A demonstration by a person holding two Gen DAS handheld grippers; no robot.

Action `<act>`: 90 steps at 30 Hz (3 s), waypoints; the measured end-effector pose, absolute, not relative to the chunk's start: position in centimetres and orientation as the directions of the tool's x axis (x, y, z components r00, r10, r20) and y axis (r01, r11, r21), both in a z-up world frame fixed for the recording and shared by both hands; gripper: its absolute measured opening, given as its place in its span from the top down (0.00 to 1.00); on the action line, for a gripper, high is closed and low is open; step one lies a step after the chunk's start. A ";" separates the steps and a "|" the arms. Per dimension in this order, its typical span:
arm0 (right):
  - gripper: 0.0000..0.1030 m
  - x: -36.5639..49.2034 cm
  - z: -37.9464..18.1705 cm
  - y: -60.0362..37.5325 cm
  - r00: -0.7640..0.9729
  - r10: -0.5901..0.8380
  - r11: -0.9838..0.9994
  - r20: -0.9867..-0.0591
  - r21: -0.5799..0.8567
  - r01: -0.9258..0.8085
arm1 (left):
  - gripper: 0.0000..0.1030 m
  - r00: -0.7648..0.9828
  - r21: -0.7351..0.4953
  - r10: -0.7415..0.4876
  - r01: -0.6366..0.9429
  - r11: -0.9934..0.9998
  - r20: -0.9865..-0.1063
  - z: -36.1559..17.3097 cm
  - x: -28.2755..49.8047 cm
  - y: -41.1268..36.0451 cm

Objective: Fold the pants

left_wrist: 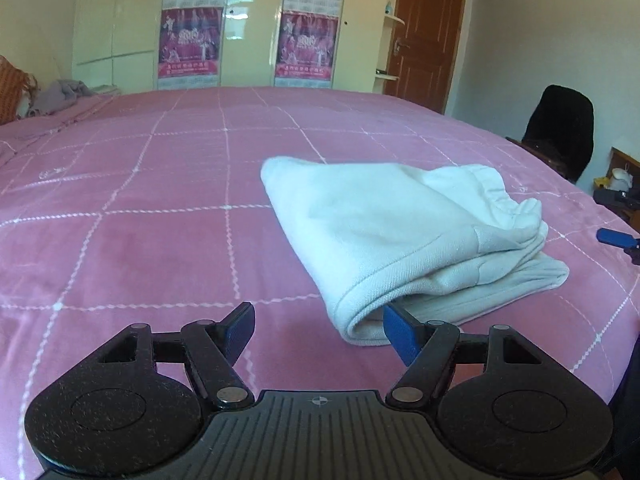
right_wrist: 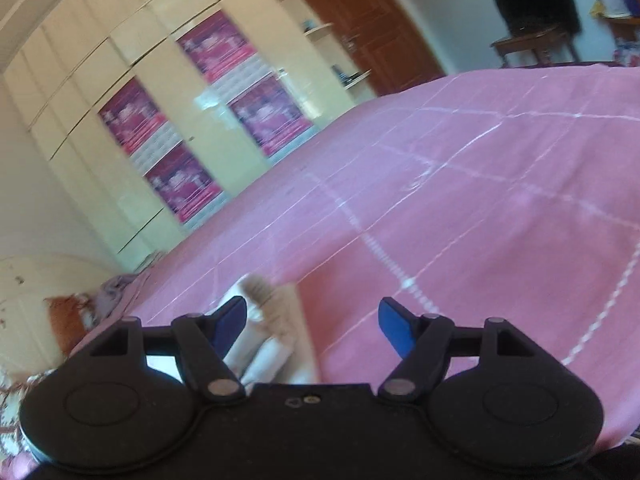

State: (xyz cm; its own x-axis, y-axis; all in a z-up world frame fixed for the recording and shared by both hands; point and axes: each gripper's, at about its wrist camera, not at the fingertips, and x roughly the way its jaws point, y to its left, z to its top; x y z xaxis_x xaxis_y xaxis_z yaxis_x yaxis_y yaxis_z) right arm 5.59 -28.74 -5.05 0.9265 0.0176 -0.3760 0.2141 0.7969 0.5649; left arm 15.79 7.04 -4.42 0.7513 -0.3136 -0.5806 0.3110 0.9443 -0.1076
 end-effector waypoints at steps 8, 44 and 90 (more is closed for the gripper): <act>0.20 11.2 -5.6 -25.1 0.846 0.198 0.734 -0.496 0.646 0.207 | 0.31 0.784 -0.170 -0.331 0.285 0.944 -0.525 -7.1 16.8 7.6; 0.71 11.6 -6.2 -21.9 0.820 0.174 0.838 -0.546 0.519 0.168 | 0.34 0.817 -0.233 -0.268 0.169 0.958 -0.510 -9.5 17.8 7.7; 0.30 10.7 -5.7 -22.8 0.849 0.065 0.848 -0.524 0.478 0.230 | 0.34 0.788 -0.183 -0.177 0.083 0.980 -0.590 -9.2 17.9 6.1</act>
